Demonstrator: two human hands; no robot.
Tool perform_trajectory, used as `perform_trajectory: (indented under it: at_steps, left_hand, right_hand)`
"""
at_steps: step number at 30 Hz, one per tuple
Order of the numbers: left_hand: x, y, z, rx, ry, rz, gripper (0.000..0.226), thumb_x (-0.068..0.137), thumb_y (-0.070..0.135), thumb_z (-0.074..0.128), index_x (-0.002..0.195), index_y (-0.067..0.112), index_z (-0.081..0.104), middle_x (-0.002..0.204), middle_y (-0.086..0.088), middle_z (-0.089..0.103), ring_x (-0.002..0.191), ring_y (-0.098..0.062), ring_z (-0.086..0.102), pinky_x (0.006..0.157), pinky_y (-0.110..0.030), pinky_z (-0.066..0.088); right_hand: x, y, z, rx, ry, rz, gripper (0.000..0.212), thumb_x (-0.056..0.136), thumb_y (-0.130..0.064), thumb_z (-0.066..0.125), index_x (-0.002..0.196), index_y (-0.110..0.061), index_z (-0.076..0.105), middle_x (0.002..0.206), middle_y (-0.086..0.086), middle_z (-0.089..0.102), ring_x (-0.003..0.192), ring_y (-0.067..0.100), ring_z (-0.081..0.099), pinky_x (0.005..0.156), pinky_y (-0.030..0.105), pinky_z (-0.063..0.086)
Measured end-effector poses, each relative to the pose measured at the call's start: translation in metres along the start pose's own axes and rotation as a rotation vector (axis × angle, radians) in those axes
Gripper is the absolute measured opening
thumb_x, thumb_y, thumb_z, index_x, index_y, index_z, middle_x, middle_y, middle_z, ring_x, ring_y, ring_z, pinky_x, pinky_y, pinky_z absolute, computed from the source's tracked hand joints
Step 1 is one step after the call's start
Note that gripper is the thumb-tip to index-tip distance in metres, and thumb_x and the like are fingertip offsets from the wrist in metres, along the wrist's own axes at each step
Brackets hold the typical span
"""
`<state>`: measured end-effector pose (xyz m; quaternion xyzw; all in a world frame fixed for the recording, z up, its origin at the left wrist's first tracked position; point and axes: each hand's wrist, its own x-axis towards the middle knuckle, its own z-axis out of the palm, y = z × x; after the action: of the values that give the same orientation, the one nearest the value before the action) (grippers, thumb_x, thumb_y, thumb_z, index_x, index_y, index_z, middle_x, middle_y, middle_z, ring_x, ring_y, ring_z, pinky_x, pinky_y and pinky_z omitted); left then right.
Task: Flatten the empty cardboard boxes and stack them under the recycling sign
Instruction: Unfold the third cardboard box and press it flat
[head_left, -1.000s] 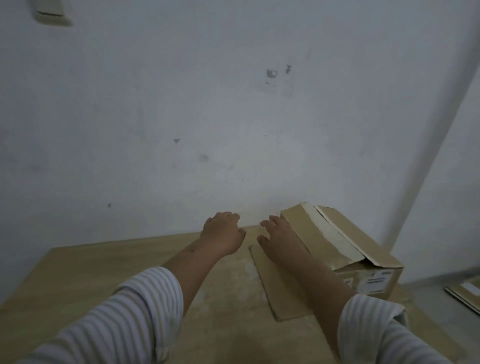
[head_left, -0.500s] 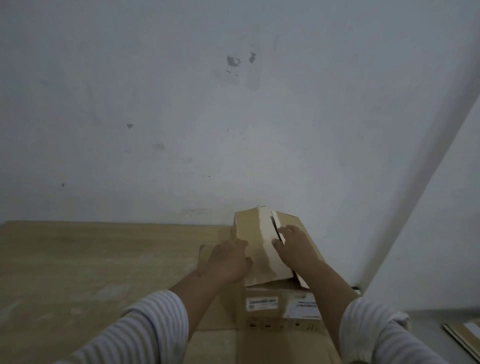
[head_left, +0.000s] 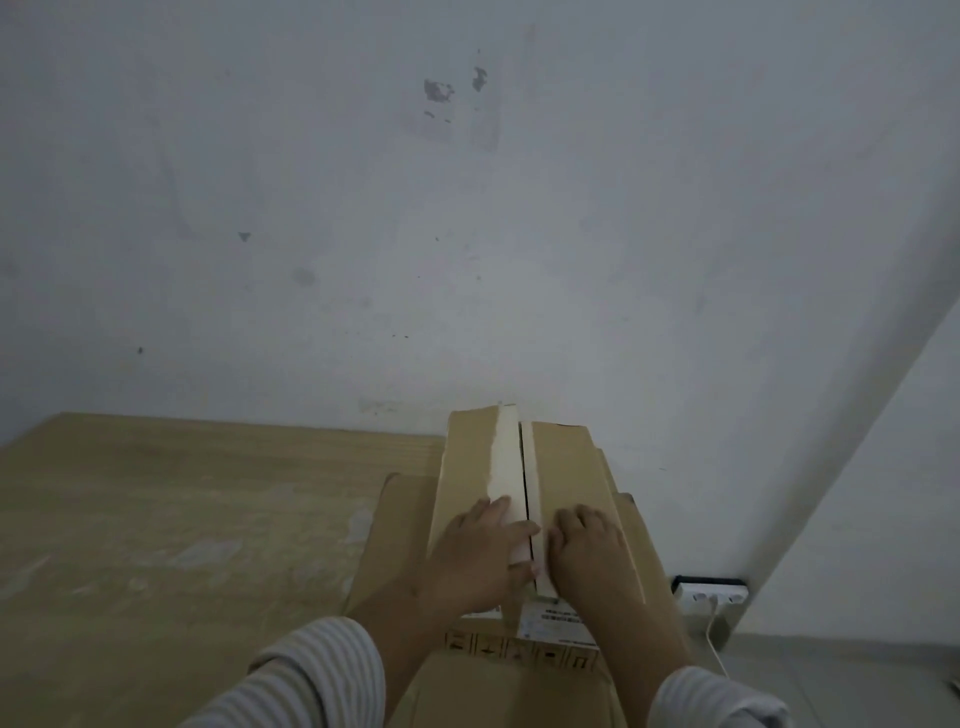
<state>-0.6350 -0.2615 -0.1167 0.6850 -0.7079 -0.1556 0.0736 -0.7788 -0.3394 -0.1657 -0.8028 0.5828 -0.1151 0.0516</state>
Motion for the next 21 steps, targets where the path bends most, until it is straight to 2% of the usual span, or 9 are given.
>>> perform_trajectory:
  at_steps: [3, 6, 9, 11, 13, 14, 16, 19, 21]
  left_hand:
    - [-0.005, -0.004, -0.008, 0.019, 0.169, 0.042, 0.049, 0.095, 0.044, 0.043, 0.143, 0.034, 0.037, 0.162, -0.002, 0.013, 0.149, -0.024, 0.009, 0.118, -0.04, 0.016]
    - [-0.017, -0.015, -0.03, -0.015, 0.502, 0.045, 0.039, 0.094, 0.03, 0.048, 0.133, 0.026, 0.052, 0.154, 0.0, 0.034, 0.138, -0.02, 0.037, 0.111, -0.034, 0.032]
    - [-0.028, -0.047, -0.049, 0.044, 0.806, -0.055, 0.032, 0.084, 0.006, 0.06, 0.114, 0.013, 0.068, 0.14, -0.01, 0.053, 0.129, -0.03, 0.05, 0.105, -0.043, 0.038]
    - [-0.036, -0.073, -0.053, 0.111, 0.732, -0.26, 0.042, 0.084, 0.003, 0.055, 0.124, 0.014, 0.062, 0.148, -0.012, 0.043, 0.139, -0.034, 0.036, 0.11, -0.05, 0.031]
    - [-0.038, -0.096, -0.045, 0.173, 0.47, -0.48, 0.051, 0.089, 0.009, 0.046, 0.139, 0.017, 0.046, 0.157, -0.01, 0.026, 0.146, -0.034, 0.019, 0.115, -0.049, 0.02]
    - [-0.035, -0.102, -0.038, 0.183, 0.324, -0.534, 0.051, 0.09, 0.012, 0.043, 0.141, 0.017, 0.041, 0.157, -0.011, 0.025, 0.145, -0.034, 0.019, 0.115, -0.049, 0.02]
    - [-0.023, -0.103, -0.022, 0.041, 0.164, -0.523, 0.043, 0.095, 0.018, 0.038, 0.137, 0.013, 0.043, 0.147, -0.011, 0.039, 0.134, -0.031, 0.036, 0.11, -0.044, 0.031]
    - [-0.002, -0.08, -0.002, -0.371, 0.083, -0.474, 0.033, 0.101, 0.025, 0.031, 0.126, 0.013, 0.049, 0.135, -0.012, 0.052, 0.112, -0.024, 0.052, 0.096, -0.034, 0.042]
    - [0.013, -0.07, 0.009, -0.538, 0.073, -0.509, 0.046, 0.101, 0.037, 0.028, 0.139, 0.015, 0.04, 0.141, -0.009, 0.05, 0.114, -0.022, 0.052, 0.094, -0.031, 0.041]
  right_hand:
    - [0.001, -0.001, 0.001, -0.008, 0.008, 0.011, 0.064, 0.086, -0.043, 0.004, 0.113, -0.019, 0.057, 0.123, 0.005, 0.059, 0.119, 0.027, 0.051, 0.104, 0.04, 0.039]
    - [0.0, -0.001, 0.002, -0.015, 0.011, -0.004, 0.063, 0.087, -0.043, 0.004, 0.115, -0.019, 0.055, 0.126, 0.005, 0.057, 0.121, 0.027, 0.049, 0.106, 0.04, 0.037]
    - [-0.001, 0.0, 0.002, -0.034, 0.011, -0.016, 0.06, 0.088, -0.038, 0.005, 0.12, -0.018, 0.052, 0.129, 0.006, 0.054, 0.123, 0.027, 0.046, 0.107, 0.039, 0.036]
    - [-0.001, -0.001, 0.001, -0.049, 0.021, -0.027, 0.067, 0.085, -0.04, -0.001, 0.12, -0.019, 0.052, 0.13, 0.007, 0.054, 0.124, 0.027, 0.046, 0.107, 0.039, 0.036]
    - [-0.001, -0.001, 0.001, -0.059, 0.026, -0.033, 0.07, 0.084, -0.043, -0.002, 0.121, -0.019, 0.053, 0.131, 0.007, 0.054, 0.125, 0.027, 0.047, 0.107, 0.039, 0.036]
    - [-0.001, -0.001, 0.001, -0.066, 0.025, -0.036, 0.069, 0.086, -0.044, 0.0, 0.122, -0.019, 0.053, 0.132, 0.006, 0.054, 0.125, 0.027, 0.046, 0.107, 0.039, 0.036]
    - [-0.001, 0.0, 0.002, -0.073, 0.021, -0.047, 0.062, 0.09, -0.044, 0.006, 0.124, -0.019, 0.052, 0.135, 0.005, 0.052, 0.128, 0.026, 0.044, 0.108, 0.039, 0.035]
    - [0.001, 0.001, 0.002, -0.078, 0.015, -0.056, 0.064, 0.088, -0.049, 0.004, 0.125, -0.021, 0.049, 0.138, 0.004, 0.048, 0.131, 0.025, 0.04, 0.111, 0.039, 0.032]
    - [0.001, 0.0, -0.001, -0.078, 0.016, -0.048, 0.076, 0.081, -0.056, -0.002, 0.127, -0.022, 0.047, 0.141, 0.004, 0.046, 0.134, 0.025, 0.037, 0.112, 0.039, 0.029]
